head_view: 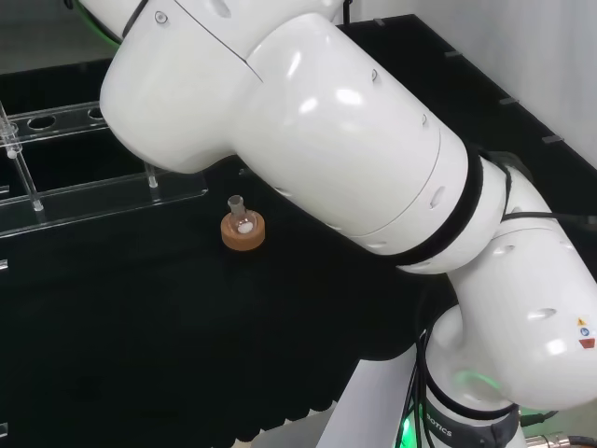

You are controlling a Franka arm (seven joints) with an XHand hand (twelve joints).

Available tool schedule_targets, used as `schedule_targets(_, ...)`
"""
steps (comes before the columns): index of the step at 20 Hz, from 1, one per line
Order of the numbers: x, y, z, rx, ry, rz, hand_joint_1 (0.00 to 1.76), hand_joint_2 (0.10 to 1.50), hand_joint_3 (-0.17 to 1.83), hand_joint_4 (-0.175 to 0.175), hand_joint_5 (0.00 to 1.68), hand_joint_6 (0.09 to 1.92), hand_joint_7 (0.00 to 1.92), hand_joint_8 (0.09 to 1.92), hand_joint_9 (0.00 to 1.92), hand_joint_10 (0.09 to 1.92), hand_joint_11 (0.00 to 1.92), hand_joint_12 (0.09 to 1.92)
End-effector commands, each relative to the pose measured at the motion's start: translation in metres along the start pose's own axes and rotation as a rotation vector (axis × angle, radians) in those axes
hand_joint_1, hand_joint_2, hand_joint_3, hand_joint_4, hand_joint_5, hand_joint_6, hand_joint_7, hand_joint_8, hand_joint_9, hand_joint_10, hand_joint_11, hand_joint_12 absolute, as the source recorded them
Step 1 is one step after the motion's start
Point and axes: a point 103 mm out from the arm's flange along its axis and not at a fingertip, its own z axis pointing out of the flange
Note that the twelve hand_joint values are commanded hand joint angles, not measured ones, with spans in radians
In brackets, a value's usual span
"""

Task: Put the funnel back on the funnel stand.

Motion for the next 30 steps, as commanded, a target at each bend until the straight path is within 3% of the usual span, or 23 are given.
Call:
schedule_targets(1,0.000,0.003,0.008,0.017,-0.011,0.006,0.78,0.76,0.45,-0.015,0.64,0.70,0.64,0.73,1.03,0.43,0.70,1.24)
schedule_targets(17,0.006,0.012,0.025,0.059,0.000,-0.005,0.72,0.75,0.45,-0.028,0.56,0.68,0.63,0.73,1.00,0.42,0.69,1.24)
schedule_targets(20,0.007,0.011,0.026,0.077,0.009,-0.007,0.68,0.72,0.40,-0.042,0.41,0.54,0.49,0.74,0.84,0.45,0.64,1.28)
schedule_targets(25,0.007,0.007,0.027,0.080,0.028,-0.013,0.55,0.68,0.26,-0.050,0.29,0.19,0.17,0.73,0.50,0.65,0.53,1.34)
schedule_targets(30,0.002,-0.012,0.023,0.038,0.060,0.001,0.46,0.66,0.18,-0.049,0.26,0.09,0.10,0.72,0.39,0.71,0.50,1.36)
